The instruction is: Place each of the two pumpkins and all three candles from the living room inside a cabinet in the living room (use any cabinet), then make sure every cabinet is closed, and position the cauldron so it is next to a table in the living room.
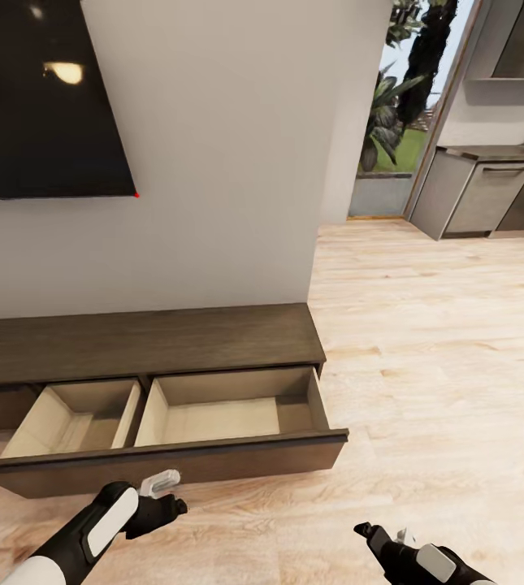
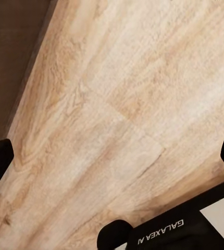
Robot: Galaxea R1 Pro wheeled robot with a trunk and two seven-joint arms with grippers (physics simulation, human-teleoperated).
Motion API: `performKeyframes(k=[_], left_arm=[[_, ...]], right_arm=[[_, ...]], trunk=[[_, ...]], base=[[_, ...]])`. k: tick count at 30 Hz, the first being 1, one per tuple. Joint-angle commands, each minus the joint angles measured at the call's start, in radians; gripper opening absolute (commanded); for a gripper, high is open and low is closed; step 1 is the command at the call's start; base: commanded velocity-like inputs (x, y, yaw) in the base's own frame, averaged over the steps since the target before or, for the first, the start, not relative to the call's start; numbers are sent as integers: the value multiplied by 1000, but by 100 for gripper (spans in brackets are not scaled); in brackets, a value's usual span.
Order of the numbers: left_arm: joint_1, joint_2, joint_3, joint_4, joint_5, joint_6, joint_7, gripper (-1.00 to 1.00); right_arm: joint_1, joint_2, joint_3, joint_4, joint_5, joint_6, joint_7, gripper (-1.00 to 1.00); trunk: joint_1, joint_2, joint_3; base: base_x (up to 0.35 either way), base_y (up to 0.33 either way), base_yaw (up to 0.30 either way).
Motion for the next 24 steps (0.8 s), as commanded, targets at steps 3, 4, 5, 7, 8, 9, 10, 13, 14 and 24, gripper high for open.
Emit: performKeyframes(k=[3,4,5,7,8,9,10,13,14,24], left_arm=[[-1,0,-15,36,-27,-30,14,100],[-1,0,-16,41,-32,-38,15,100],[-1,-2,-17,48,-38,-57,16,100],[-1,-7,-19,65,-42,-103,17,100],[-1,-9,-19,73,-43,-113,17,100],[-1,-17,-21,95,-48,-131,17,100],[-1,-25,-26,117,-54,-143,17,100],[-1,-41,-34,149,-75,-158,18,100],[-1,-43,-35,152,-79,-159,18,100],[-1,-52,-38,165,-104,-183,19,100]], right_arm=[[0,0,4,1,-4,3,-1,100],[0,0,4,1,-4,3,-3,100],[0,0,4,1,-4,3,-9,100],[0,0,5,2,-4,2,-26,100],[0,0,5,2,-4,2,-31,100],[0,0,6,2,-4,0,-37,100],[0,0,5,2,-4,-1,-41,100],[0,0,5,2,-4,-26,-45,100],[0,0,5,2,-3,-38,-46,100],[0,0,30,11,139,-136,-52,100]], trunk=[[-12,21,9],[-16,28,12],[-19,35,15],[-27,49,21],[-31,56,24],[-35,63,28],[-39,70,31],[-50,91,40],[-54,98,43],[-92,168,75]], base=[[0,0,0],[0,0,0],[0,0,0],[0,0,0],[0,0,0],[0,0,0],[0,0,0],[0,0,0],[0,0,0],[0,0,0]])
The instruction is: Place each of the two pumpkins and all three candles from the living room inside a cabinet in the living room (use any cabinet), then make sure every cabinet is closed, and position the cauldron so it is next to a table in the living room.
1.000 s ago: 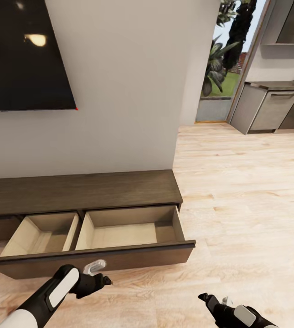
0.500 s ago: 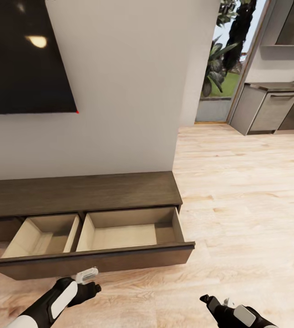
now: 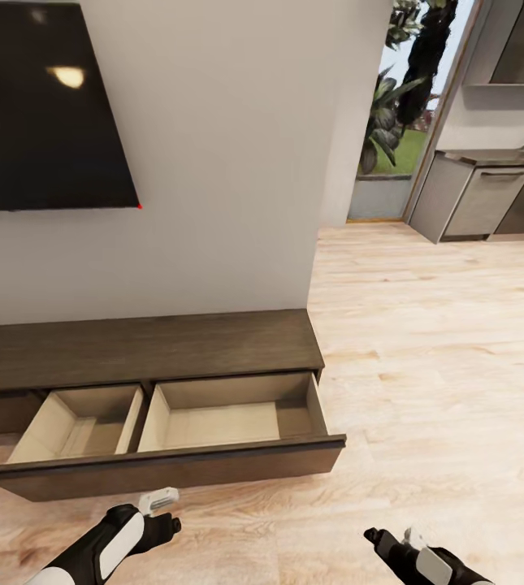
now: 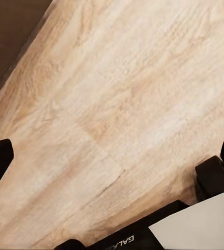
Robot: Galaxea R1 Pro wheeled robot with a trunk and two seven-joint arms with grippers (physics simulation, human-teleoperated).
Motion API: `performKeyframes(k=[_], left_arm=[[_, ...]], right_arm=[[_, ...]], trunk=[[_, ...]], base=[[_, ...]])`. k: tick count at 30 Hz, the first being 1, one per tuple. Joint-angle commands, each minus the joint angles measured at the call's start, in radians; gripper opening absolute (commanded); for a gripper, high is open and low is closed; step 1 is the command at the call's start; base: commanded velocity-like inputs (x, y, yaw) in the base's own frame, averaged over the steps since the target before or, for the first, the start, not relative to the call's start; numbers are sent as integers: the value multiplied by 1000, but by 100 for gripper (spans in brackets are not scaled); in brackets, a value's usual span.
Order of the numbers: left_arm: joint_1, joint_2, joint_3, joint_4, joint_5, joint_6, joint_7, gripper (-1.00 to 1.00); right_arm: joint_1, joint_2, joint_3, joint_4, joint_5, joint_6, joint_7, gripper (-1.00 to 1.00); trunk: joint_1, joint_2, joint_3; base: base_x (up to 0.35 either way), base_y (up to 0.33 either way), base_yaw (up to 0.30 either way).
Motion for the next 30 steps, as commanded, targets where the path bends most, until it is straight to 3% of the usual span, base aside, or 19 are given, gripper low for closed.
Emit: performKeyframes(k=[1,4,10,16,30], left_arm=[[0,1,-8,-2,10,0,9,100],[0,1,-8,1,11,-17,9,100],[0,1,-7,2,14,-41,-3,100],[0,0,-9,3,14,-78,-6,100],[0,-13,-11,22,12,-103,-2,100]], right_arm=[[0,0,7,0,9,2,2,100],[0,0,7,1,30,-4,1,100],[0,-2,7,-3,39,-13,2,100],[0,-2,9,-2,44,-84,5,100],[0,-2,11,-5,44,-99,5,100]], trunk=[[-4,7,2],[-15,28,12],[-15,28,12],[-15,28,12],[-15,28,12]], base=[[0,0,0],[0,0,0],[24,0,0],[29,-19,0],[-10,-262,16]])
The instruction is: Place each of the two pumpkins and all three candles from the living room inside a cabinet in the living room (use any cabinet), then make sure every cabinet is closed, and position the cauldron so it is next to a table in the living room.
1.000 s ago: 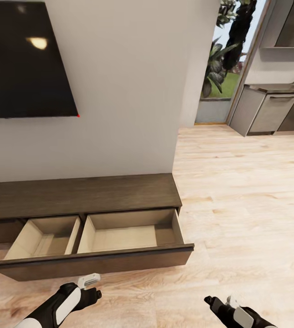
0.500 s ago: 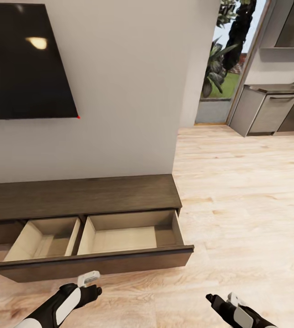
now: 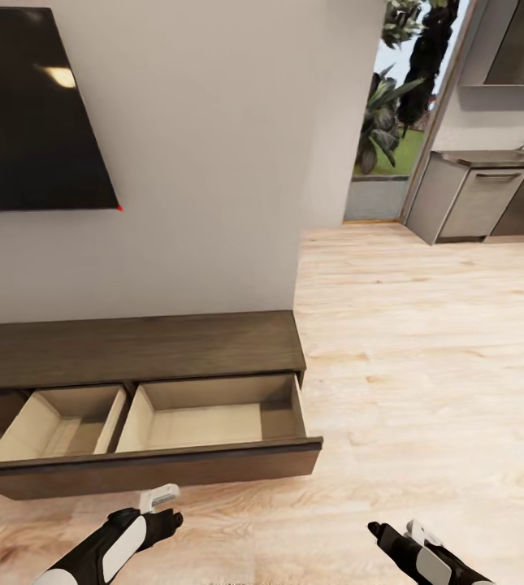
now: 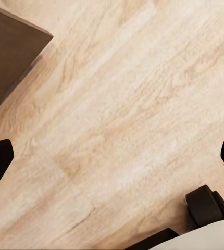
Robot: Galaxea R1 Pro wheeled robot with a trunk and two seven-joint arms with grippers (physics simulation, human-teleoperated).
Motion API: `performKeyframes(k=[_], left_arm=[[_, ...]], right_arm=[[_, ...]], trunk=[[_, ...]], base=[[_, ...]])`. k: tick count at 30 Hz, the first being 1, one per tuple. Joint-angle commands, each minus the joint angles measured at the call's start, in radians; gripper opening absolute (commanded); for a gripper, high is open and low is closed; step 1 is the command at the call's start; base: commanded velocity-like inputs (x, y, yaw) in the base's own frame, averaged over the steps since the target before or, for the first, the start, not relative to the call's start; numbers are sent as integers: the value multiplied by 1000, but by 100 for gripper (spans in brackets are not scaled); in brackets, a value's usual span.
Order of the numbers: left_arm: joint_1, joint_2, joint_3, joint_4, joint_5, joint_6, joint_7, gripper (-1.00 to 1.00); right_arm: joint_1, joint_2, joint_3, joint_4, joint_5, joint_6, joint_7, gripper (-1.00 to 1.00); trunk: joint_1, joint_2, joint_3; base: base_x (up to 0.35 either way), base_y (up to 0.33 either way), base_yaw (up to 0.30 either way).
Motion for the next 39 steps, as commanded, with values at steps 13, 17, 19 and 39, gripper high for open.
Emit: performKeyframes(k=[13,17,19,39], left_arm=[[0,2,-8,-3,11,-14,11,100],[0,2,-8,-3,11,-21,11,100],[0,2,-8,-3,11,-23,11,100],[0,1,-66,-2,11,-25,16,100]], right_arm=[[0,-1,7,-1,0,4,1,100],[0,-1,7,-1,16,3,1,100],[0,-1,7,-1,20,2,1,100],[0,-1,7,-1,22,1,1,100]], trunk=[[0,0,-1],[0,0,-1],[0,0,-1],[0,0,-1]], base=[[-145,-128,231],[-14,-12,281],[-4,-4,281],[0,-164,282]])
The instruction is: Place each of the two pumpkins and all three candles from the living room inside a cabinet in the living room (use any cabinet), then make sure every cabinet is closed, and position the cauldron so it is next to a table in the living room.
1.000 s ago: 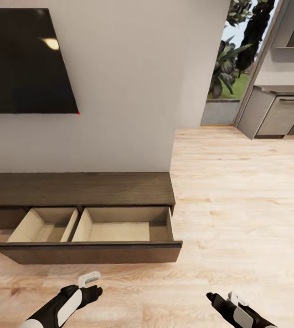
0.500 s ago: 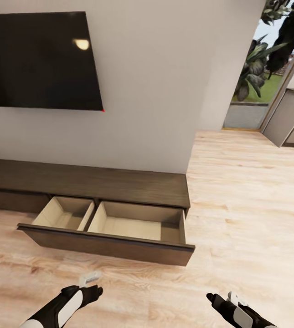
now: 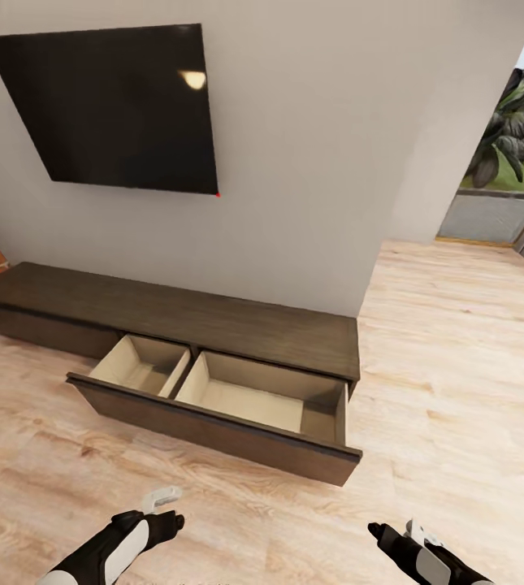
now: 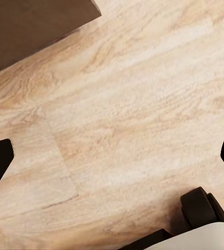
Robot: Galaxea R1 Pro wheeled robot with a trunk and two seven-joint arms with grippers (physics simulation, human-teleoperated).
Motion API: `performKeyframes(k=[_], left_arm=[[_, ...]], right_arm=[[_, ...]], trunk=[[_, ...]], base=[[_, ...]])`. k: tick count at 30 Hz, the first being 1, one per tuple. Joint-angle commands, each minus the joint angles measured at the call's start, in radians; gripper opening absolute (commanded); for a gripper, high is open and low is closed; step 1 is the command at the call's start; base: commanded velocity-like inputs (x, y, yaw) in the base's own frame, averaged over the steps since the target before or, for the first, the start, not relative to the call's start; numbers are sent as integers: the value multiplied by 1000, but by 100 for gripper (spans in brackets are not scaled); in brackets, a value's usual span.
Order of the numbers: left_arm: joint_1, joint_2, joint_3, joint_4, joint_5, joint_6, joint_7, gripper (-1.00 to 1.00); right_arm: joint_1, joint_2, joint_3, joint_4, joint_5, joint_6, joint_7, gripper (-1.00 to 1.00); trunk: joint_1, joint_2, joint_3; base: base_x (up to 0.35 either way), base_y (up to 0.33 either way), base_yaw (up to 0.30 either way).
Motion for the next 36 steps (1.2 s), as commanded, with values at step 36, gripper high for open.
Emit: performKeyframes(k=[36], left_arm=[[0,-1,-10,-2,13,0,10,100]], right_arm=[[0,-1,8,1,-6,-49,3,100]], trunk=[[-77,140,76]], base=[[0,0,264]])
